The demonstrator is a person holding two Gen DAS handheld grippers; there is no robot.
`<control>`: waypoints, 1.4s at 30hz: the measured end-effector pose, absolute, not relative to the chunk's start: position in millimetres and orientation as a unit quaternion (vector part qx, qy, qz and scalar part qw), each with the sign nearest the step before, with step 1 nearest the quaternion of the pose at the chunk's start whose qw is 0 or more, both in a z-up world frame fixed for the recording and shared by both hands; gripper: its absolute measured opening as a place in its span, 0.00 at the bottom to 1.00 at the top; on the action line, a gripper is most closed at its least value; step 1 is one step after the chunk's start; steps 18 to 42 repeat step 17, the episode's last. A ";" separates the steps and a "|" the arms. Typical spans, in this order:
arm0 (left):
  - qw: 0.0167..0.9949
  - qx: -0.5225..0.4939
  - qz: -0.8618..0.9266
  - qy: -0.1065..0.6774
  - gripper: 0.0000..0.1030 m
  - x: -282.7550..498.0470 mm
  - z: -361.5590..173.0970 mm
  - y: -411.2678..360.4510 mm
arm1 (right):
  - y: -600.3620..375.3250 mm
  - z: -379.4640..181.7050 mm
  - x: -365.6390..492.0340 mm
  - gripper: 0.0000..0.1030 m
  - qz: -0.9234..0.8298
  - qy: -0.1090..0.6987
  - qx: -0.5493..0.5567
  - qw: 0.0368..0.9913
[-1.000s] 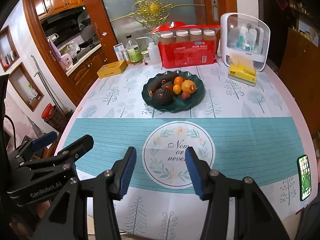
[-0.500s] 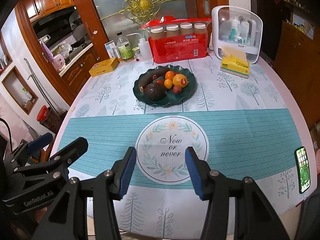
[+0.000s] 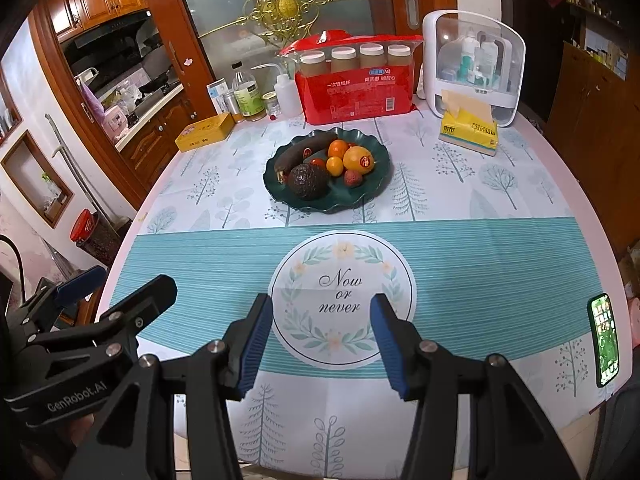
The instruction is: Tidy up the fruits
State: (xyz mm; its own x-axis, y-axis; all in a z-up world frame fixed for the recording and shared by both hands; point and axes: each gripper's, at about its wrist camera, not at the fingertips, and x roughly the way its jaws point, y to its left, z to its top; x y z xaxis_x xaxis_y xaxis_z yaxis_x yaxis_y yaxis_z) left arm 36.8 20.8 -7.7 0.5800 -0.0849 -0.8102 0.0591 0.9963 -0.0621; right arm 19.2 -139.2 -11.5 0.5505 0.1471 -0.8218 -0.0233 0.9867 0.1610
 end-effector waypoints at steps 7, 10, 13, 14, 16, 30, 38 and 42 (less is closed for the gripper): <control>0.887 -0.017 -0.042 0.460 0.96 39.8 -11.4 21.8 | -138.6 -12.5 20.2 0.50 0.047 0.474 0.065 0.877; 0.886 -0.018 -0.044 0.461 0.96 41.1 -14.1 24.0 | -137.5 -13.5 20.4 0.50 0.045 0.475 0.064 0.876; 0.885 -0.019 -0.044 0.462 0.96 41.1 -15.8 26.8 | -136.8 -13.1 20.7 0.50 0.046 0.475 0.064 0.877; 0.885 -0.019 -0.045 0.463 0.96 40.9 -16.8 28.3 | -136.6 -13.9 20.9 0.50 0.045 0.476 0.064 0.876; 0.884 -0.021 -0.046 0.465 0.96 40.9 -18.4 30.1 | -134.4 -16.0 21.3 0.50 0.044 0.477 0.062 0.876; 0.883 -0.021 -0.047 0.466 0.96 40.9 -19.1 31.6 | -134.7 -16.8 21.3 0.50 0.043 0.478 0.062 0.875; 0.883 -0.021 -0.047 0.466 0.96 40.9 -19.1 31.6 | -134.7 -16.8 21.3 0.50 0.043 0.478 0.062 0.875; 0.883 -0.021 -0.047 0.466 0.96 40.9 -19.1 31.6 | -134.7 -16.8 21.3 0.50 0.043 0.478 0.062 0.875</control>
